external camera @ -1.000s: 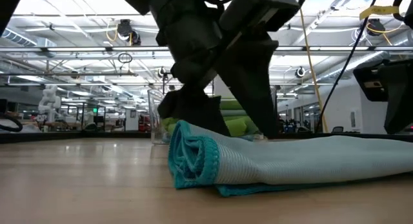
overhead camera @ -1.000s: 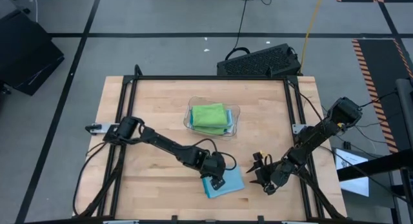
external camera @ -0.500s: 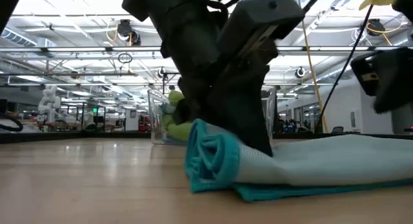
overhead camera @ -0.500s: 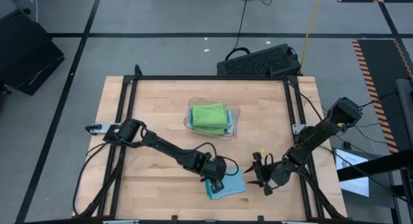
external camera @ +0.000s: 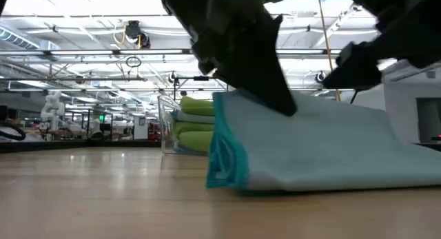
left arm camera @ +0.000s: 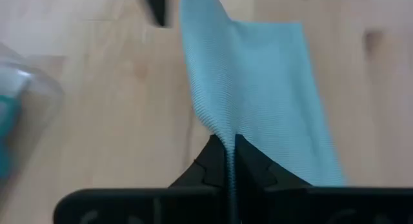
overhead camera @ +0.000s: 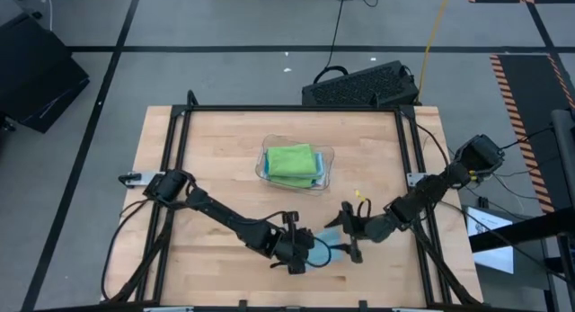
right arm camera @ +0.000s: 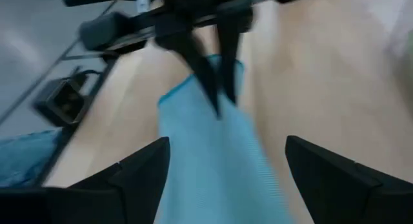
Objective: Fold microfiber towels
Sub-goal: Stack the folded blue microfiber cloth on top of the green microfiber cloth in the transparent bin
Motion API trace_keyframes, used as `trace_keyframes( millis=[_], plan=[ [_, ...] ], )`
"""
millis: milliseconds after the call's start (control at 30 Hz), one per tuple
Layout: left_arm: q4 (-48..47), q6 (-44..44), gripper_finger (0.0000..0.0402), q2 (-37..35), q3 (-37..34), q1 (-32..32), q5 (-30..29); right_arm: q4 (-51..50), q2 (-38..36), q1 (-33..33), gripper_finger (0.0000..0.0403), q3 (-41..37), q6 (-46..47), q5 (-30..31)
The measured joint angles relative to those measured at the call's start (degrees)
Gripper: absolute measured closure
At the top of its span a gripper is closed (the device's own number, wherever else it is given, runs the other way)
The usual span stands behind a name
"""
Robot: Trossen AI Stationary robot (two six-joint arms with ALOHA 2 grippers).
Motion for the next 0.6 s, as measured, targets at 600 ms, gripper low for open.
trace_keyframes(
  millis=[600],
  plan=[
    [-18.87, 8.82, 0.0391, -6.55, 7.08, 2.37, -2.08, -12.11, -12.20, -2.81, 0.0139, 0.16, -8.29, -1.82]
  ],
)
